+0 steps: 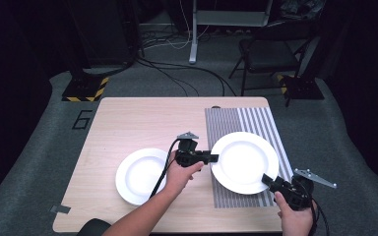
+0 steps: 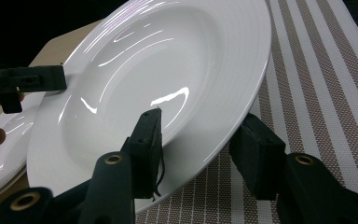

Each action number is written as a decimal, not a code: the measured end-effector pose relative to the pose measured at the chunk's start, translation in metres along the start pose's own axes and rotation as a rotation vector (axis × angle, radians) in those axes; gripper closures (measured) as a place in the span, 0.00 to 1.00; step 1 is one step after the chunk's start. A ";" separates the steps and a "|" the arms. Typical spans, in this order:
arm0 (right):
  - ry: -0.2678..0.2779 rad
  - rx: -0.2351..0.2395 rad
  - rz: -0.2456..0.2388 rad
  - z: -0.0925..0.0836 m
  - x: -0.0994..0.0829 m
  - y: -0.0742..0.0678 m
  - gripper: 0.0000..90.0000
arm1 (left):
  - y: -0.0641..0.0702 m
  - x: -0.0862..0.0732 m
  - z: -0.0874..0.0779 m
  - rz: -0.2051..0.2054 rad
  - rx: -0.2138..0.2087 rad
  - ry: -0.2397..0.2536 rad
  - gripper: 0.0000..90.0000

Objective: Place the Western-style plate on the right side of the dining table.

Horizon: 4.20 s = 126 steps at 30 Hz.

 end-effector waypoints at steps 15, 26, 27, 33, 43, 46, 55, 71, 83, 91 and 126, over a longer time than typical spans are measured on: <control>0.005 -0.018 0.007 -0.003 0.001 0.010 0.60 | 0.001 0.000 0.013 -0.005 -0.005 -0.009 0.70; 0.006 -0.017 0.008 -0.001 0.003 0.011 0.60 | -0.002 0.003 0.017 -0.008 -0.002 -0.008 0.70; 0.006 -0.015 0.007 -0.001 0.003 0.011 0.60 | -0.002 0.003 0.017 -0.011 0.000 -0.010 0.70; 0.010 -0.014 0.007 0.002 0.006 0.011 0.60 | -0.005 0.007 0.017 0.004 0.012 -0.008 0.70; 0.003 -0.009 0.006 0.009 0.010 0.013 0.60 | -0.011 0.008 0.022 -0.002 0.016 -0.010 0.70; 0.001 -0.009 0.011 0.011 0.011 0.015 0.60 | -0.013 0.008 0.023 -0.007 0.017 -0.010 0.70; -0.008 -0.012 0.011 0.018 0.010 0.018 0.60 | -0.018 0.007 0.026 -0.006 0.023 -0.017 0.70; -0.011 -0.015 0.017 0.025 0.014 0.022 0.60 | -0.024 0.008 0.033 -0.022 0.025 -0.009 0.70; -0.007 -0.025 0.022 0.037 0.022 0.027 0.61 | -0.033 0.007 0.039 -0.042 0.034 0.002 0.70; -0.014 -0.028 0.034 0.047 0.024 0.029 0.61 | -0.039 0.005 0.041 -0.042 0.048 -0.004 0.70; -0.037 -0.093 0.039 0.081 0.026 0.049 0.61 | -0.055 -0.006 0.064 -0.078 0.096 -0.010 0.71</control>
Point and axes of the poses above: each handheld gripper's, and its own axes: z roughly forward along the jaws, x roughly out of its top, y roughly to its right, the point moved 5 cm from there along z, roughly forward along the jaws, and after that the axes turned 12 degrees about z, right-handed, at the moved point
